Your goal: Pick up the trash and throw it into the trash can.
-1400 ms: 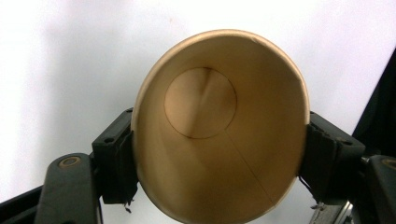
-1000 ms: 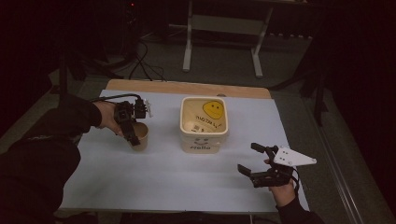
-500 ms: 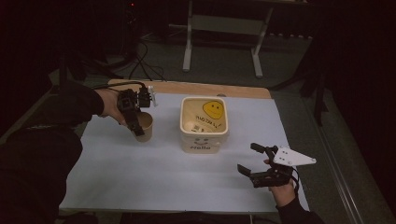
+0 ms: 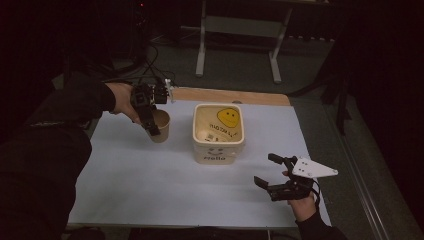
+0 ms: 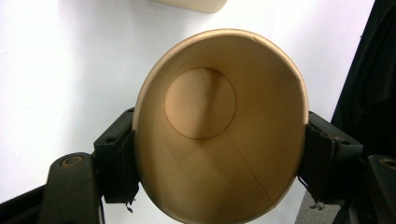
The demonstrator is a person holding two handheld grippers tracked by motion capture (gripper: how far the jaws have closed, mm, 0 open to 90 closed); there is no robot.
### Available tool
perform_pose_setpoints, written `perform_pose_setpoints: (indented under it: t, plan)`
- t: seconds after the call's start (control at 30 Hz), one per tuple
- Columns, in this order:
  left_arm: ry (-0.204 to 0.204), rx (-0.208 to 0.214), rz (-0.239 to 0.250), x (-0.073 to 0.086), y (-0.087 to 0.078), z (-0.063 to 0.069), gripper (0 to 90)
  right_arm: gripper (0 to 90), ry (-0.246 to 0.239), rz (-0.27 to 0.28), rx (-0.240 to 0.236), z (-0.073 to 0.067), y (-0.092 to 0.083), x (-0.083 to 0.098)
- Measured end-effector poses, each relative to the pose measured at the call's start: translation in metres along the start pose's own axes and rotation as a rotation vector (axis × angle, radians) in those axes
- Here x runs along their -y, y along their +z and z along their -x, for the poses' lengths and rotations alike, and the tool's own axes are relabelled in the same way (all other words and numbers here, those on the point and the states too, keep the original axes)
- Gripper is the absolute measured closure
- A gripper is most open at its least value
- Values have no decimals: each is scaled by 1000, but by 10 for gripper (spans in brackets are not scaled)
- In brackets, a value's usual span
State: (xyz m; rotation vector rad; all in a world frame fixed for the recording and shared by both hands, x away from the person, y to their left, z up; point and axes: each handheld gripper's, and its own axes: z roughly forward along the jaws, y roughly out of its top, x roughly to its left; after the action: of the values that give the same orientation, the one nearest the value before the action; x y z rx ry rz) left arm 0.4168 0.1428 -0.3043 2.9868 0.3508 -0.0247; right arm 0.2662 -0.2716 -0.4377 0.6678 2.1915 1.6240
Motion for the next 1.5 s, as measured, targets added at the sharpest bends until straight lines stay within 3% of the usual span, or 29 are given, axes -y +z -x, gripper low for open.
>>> perform_pose_setpoints:
  t: [0.3,0.57,1.03,1.5]
  plan:
    - [20,-19,18,-19,-23,-3,269,96,-1,-3,-1,0,0,0]
    - [21,-23,23,-27,-31,-7,269,96,-1,-5,0,0,-1,0]
    - [56,-40,31,-63,-56,-9,268,96,1,-6,-2,0,-1,1]
    - [98,-46,25,-95,-67,-9,268,96,1,-8,-5,1,-1,1]
